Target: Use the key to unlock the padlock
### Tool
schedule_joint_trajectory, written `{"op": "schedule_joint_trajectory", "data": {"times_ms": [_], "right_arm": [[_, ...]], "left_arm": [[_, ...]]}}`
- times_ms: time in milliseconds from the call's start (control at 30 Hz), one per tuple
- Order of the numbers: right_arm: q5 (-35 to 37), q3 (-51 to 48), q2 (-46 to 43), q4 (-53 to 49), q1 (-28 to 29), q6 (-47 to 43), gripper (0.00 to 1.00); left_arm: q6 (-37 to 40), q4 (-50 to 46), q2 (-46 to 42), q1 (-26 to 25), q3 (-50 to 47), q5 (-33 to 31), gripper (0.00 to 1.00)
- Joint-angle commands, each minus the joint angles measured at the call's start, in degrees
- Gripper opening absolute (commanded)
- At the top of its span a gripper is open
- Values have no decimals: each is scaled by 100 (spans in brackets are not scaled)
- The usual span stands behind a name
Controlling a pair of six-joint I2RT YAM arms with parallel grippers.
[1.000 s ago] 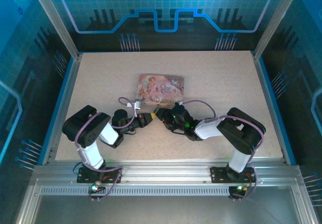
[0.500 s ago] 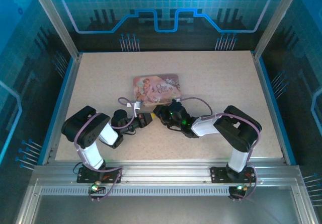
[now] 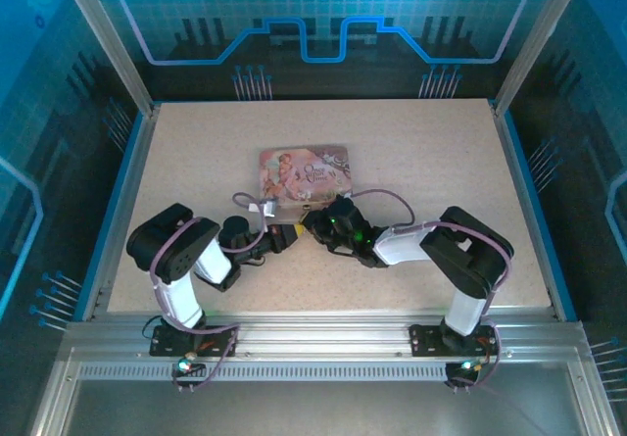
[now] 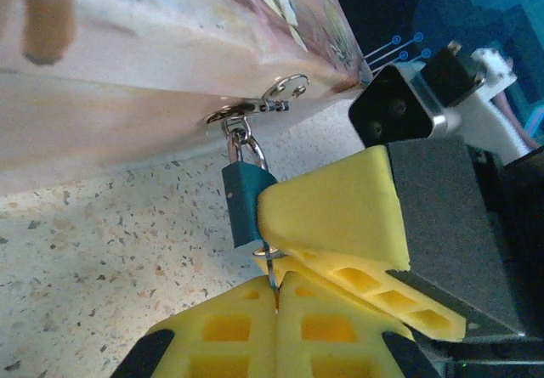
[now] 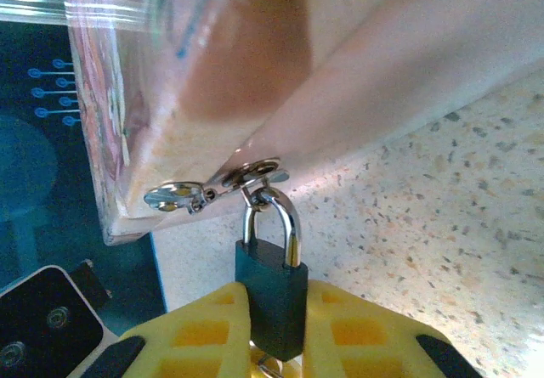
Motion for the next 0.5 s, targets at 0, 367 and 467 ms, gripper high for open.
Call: {"op": "schedule_joint_trajectory", "data": {"times_ms": [0,367,467], "right_arm": [[159,261,-312,-628,-29,-408,17],[-83,555,-370,-1059,-65,-838,20],[-122,755,-368,-1372,-59,-1092,25]], "left_arm": [[375,22,149,-143,-135,-95,0],[861,-790,-151,-471,-118,-636,0],[1123,-1476,-559,-609,-41,-848,0]]}}
